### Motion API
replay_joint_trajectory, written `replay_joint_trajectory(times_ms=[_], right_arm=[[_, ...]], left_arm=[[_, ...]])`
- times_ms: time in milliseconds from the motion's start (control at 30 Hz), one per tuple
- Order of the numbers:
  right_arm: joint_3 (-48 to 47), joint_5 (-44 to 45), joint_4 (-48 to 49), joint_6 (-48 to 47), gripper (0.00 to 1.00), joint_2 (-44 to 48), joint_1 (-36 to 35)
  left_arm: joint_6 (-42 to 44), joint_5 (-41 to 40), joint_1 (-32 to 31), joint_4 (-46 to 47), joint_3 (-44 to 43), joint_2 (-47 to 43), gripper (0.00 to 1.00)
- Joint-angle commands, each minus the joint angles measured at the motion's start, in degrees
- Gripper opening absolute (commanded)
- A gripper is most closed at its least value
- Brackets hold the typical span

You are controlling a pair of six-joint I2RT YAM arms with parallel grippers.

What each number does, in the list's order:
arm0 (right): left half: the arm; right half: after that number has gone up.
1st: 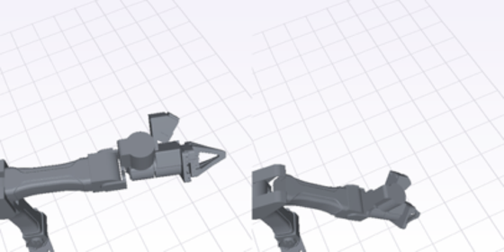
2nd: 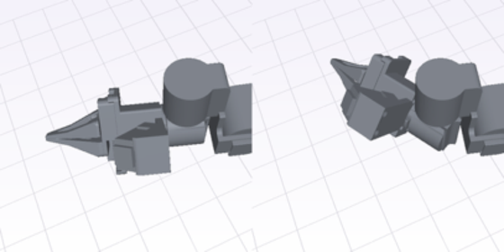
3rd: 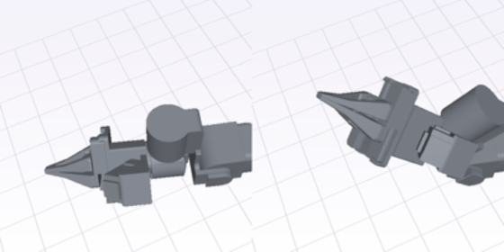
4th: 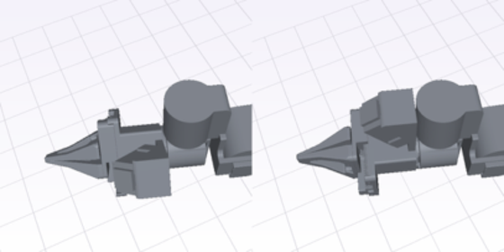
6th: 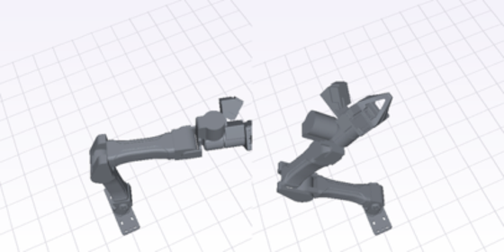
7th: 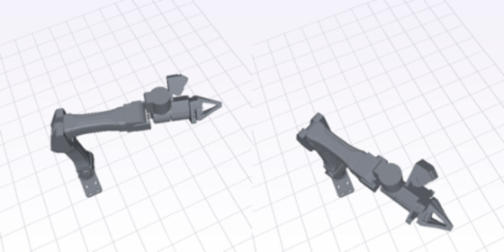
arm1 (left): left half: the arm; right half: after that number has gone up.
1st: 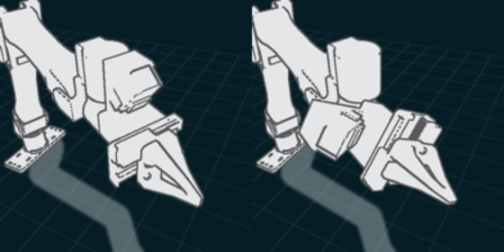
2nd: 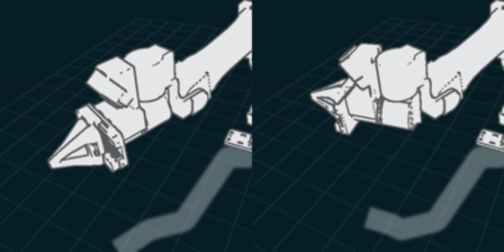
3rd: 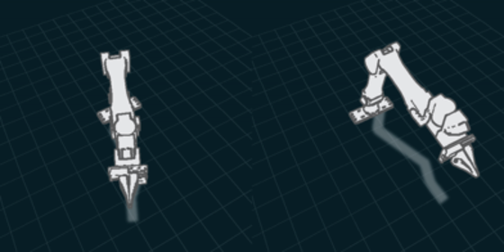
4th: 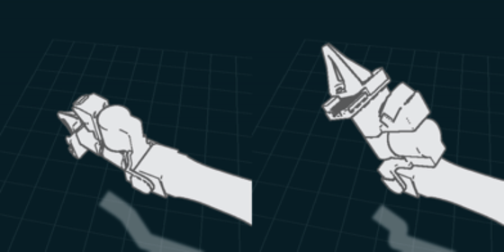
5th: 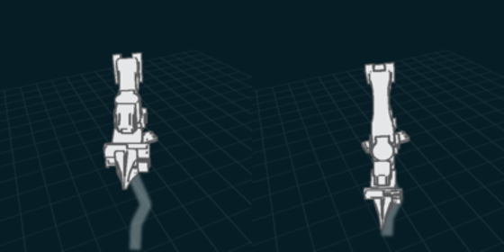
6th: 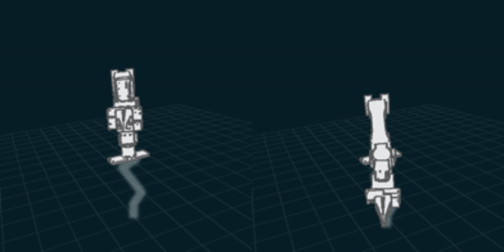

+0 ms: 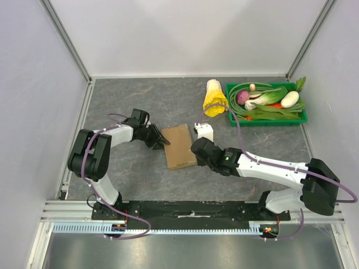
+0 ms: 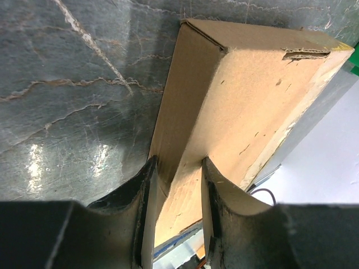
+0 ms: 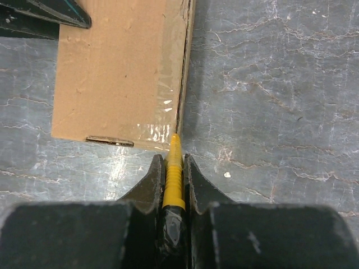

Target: Unpack the express box

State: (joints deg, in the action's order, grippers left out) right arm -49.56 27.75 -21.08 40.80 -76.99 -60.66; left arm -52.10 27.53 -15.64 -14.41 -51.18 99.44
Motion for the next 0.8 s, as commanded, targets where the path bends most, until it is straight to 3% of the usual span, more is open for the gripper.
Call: replay_joint_trajectory(times_ms=[0, 333, 600, 767], right_arm=[[-2.21, -2.35, -2.65, 2.00, 0.00, 2.99, -1.12], [-4.66, 0.46, -3.09, 2.80, 0.00, 5.27, -1.12], [-9.15, 8.71, -3.88, -0.89, 0.00, 6.94, 0.01], [-9.76, 8.38, -3.97, -4.14, 0.00, 1.34, 4.93]], left_arm=[[-1.08, -12.50, 0.26, -3.52, 1.17, 1.81, 0.25], [-0.29, -11.18, 0.17, -2.82, 1.17, 1.11, 0.30], [2.87, -4.51, 0.08, 1.58, 0.56, -5.11, 0.57], [7.53, -5.38, 0.17, -1.92, -1.12, -10.57, 0.70]])
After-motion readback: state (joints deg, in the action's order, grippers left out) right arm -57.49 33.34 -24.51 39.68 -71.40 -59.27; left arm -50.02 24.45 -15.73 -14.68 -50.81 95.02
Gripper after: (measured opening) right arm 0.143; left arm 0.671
